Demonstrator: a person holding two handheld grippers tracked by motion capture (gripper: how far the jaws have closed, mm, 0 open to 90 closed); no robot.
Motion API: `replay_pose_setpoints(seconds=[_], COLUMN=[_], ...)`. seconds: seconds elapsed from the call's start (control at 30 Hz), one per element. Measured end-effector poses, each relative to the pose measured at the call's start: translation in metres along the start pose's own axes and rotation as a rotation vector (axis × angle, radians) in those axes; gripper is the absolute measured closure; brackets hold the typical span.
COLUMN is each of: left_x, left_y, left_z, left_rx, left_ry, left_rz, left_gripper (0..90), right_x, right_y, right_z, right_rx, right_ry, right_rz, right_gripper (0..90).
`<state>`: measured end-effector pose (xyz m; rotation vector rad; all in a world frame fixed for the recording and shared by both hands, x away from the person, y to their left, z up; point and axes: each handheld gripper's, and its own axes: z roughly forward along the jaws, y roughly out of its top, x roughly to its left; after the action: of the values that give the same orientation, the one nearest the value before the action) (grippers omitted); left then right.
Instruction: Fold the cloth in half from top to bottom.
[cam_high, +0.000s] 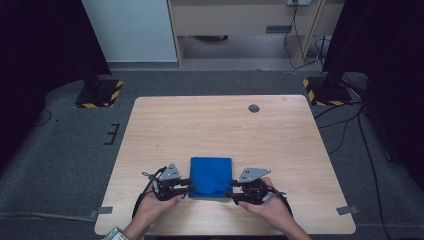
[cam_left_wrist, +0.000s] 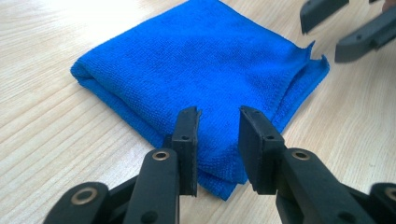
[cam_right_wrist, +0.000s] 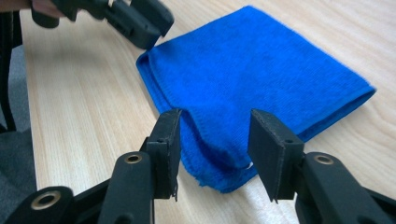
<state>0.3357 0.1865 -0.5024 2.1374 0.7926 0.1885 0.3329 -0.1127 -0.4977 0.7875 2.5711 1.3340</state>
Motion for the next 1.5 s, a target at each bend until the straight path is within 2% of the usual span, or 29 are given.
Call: replay_pose_setpoints(seconds=[0.07, 0.1, 0.2, 0.23, 0.27, 0.37, 0.47, 0.57, 0.6, 0.63, 0.67, 0.73, 0.77, 0.83, 0.9, 0.97, 1.03, 1.23, 1.5], left_x=[0.000, 0.000, 0.000, 0.000, 0.000, 0.000, 0.000, 0.001, 0.002, 0.002, 0.004, 0.006, 0.007, 0.011, 0.012, 0.014, 0.014, 0.020, 0.036], left_y=[0.000, -0.001, -0.003, -0.004, -0.004, -0.005, -0.005, -0.003, -0.001, -0.001, 0.001, 0.003, 0.003, 0.004, 0.005, 0.006, 0.006, 0.008, 0.006], left_z=[0.001, 0.001, 0.002, 0.002, 0.002, 0.005, 0.005, 0.003, 0.000, 0.000, -0.002, -0.005, -0.006, -0.008, -0.008, -0.007, -0.007, -0.005, -0.008], left_rx=[0.007, 0.015, 0.043, 0.058, 0.058, 0.093, 0.096, 0.071, 0.030, 0.030, 0.006, -0.033, -0.044, -0.067, -0.070, -0.085, -0.090, -0.098, -0.113], left_ry=[0.003, 0.008, 0.030, 0.040, 0.040, 0.046, 0.050, 0.058, 0.068, 0.068, 0.078, 0.097, 0.108, 0.127, 0.132, 0.130, 0.143, 0.177, 0.230], left_rz=[0.004, 0.010, 0.028, 0.033, 0.033, 0.047, 0.051, 0.048, 0.042, 0.042, 0.036, 0.025, 0.018, -0.006, -0.016, -0.045, -0.053, -0.089, -0.142], left_gripper=[67.9, 67.7, 67.4, 66.8, 66.7, 66.6, 65.9, 64.9, 62.8, 60.8, 60.8, 55.6, 55.6, 48.3, 45.7, 37.7, 32.8, 22.2, 15.1], right_x=[-0.001, -0.004, -0.007, -0.008, -0.008, -0.007, -0.005, -0.006, -0.007, -0.008, -0.008, -0.010, -0.010, -0.013, -0.014, -0.019, -0.020, -0.032, -0.040], right_y=[0.001, 0.002, 0.003, 0.003, 0.003, -0.001, -0.003, -0.003, -0.003, -0.002, -0.002, 0.002, 0.002, 0.006, 0.007, 0.012, 0.014, 0.026, 0.033], right_z=[0.000, 0.002, 0.007, 0.012, 0.012, 0.021, 0.021, 0.020, 0.018, 0.018, 0.018, 0.016, 0.016, 0.015, 0.015, 0.014, 0.014, 0.015, 0.017], right_rx=[-0.005, 0.002, 0.005, 0.021, 0.021, 0.067, 0.084, 0.086, 0.078, 0.069, 0.069, 0.034, 0.034, 0.002, -0.004, -0.022, -0.030, -0.053, -0.056], right_ry=[-0.013, -0.047, -0.070, -0.077, -0.077, -0.085, -0.085, -0.081, -0.084, -0.087, -0.087, -0.105, -0.105, -0.128, -0.132, -0.157, -0.165, -0.185, -0.183], right_rz=[-0.002, -0.007, -0.003, -0.011, -0.011, -0.040, -0.055, -0.054, -0.052, -0.049, -0.049, -0.039, -0.039, -0.045, -0.048, -0.044, -0.039, -0.001, 0.010], right_gripper=[53.2, 52.1, 51.1, 50.0, 50.0, 49.2, 48.3, 46.8, 44.5, 42.6, 42.6, 34.6, 34.6, 28.0, 25.4, 20.3, 18.9, 11.4, 10.6])
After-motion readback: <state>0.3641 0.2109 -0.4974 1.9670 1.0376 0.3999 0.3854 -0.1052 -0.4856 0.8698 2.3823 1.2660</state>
